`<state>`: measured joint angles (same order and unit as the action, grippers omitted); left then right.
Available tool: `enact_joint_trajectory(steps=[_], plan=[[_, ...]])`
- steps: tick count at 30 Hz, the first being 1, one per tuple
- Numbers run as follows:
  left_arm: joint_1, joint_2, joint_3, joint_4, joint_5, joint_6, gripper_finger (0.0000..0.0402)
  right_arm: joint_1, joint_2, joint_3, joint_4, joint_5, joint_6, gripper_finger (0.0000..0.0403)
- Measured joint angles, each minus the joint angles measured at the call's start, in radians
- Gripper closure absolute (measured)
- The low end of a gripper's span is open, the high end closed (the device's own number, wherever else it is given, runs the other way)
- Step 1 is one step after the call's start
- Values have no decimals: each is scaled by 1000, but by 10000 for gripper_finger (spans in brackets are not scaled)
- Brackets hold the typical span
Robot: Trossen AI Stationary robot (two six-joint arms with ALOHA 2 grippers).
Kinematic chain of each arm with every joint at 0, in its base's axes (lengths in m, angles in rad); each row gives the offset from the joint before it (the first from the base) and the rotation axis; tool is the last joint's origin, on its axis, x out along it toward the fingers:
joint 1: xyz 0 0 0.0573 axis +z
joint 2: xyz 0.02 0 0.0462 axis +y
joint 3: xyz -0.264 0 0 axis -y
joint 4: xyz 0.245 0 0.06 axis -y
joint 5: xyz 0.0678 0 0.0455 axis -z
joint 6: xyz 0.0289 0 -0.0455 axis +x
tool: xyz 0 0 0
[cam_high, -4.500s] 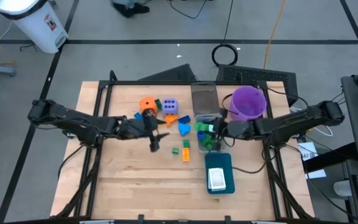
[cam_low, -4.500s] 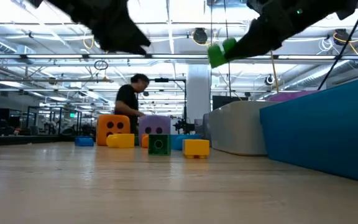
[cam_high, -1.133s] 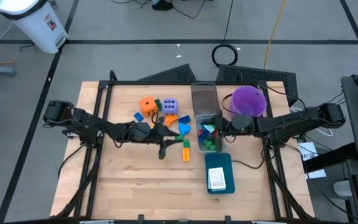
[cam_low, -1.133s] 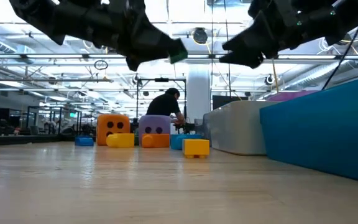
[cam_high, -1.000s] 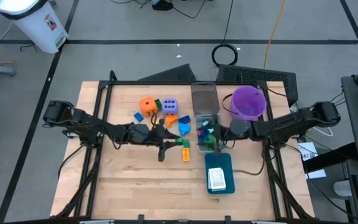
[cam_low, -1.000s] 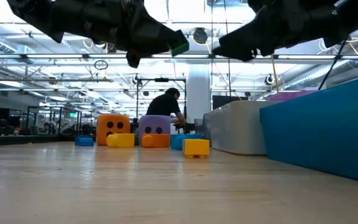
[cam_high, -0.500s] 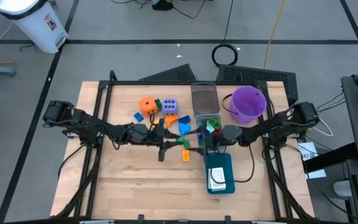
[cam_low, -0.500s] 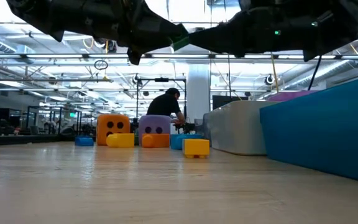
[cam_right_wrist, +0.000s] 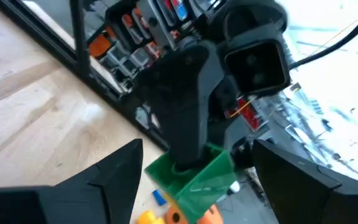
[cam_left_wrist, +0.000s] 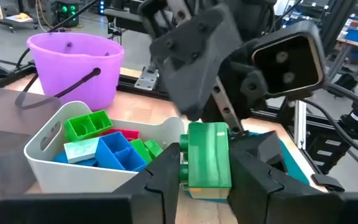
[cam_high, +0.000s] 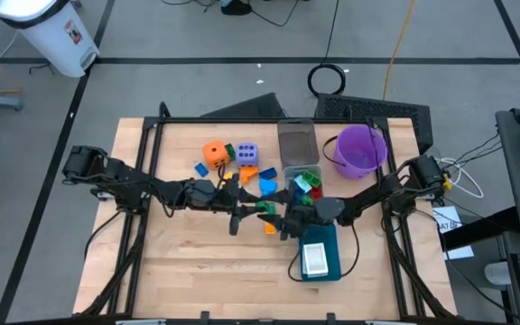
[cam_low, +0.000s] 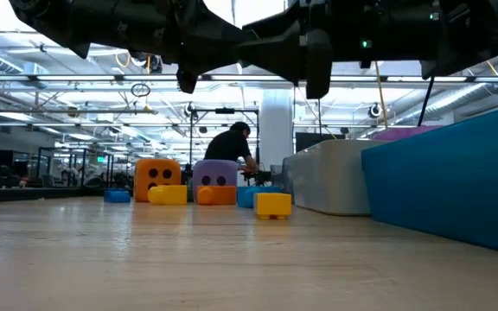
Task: Pick & Place Toys
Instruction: Put the dark green game piece into the gray bin
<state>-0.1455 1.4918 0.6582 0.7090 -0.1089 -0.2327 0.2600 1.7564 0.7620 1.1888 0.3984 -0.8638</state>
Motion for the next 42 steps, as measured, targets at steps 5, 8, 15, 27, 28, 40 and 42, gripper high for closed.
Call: enact_joint_trajectory(steps=[5, 8, 15, 27, 28, 40, 42], plan=[[0, 0, 0, 0, 0, -7, 300, 12, 1, 0, 10, 21, -39, 137], [0, 0, 0, 0, -1, -9, 291, 12, 1, 0, -5, 20, -39, 156], [0, 0, 0, -3, 5, -13, 284, 10, 1, 0, -42, 20, -39, 195], [0, 0, 0, 1, 8, -16, 257, 10, 1, 0, -49, 18, -39, 243], [0, 0, 0, 3, 7, -15, 250, 10, 1, 0, -52, 19, -39, 247], [0, 0, 0, 75, 5, -50, 188, 10, 2, 0, -57, 19, -13, 277], [-2, 0, 0, 142, 29, -49, 180, 10, 2, 0, -57, 19, -12, 275]])
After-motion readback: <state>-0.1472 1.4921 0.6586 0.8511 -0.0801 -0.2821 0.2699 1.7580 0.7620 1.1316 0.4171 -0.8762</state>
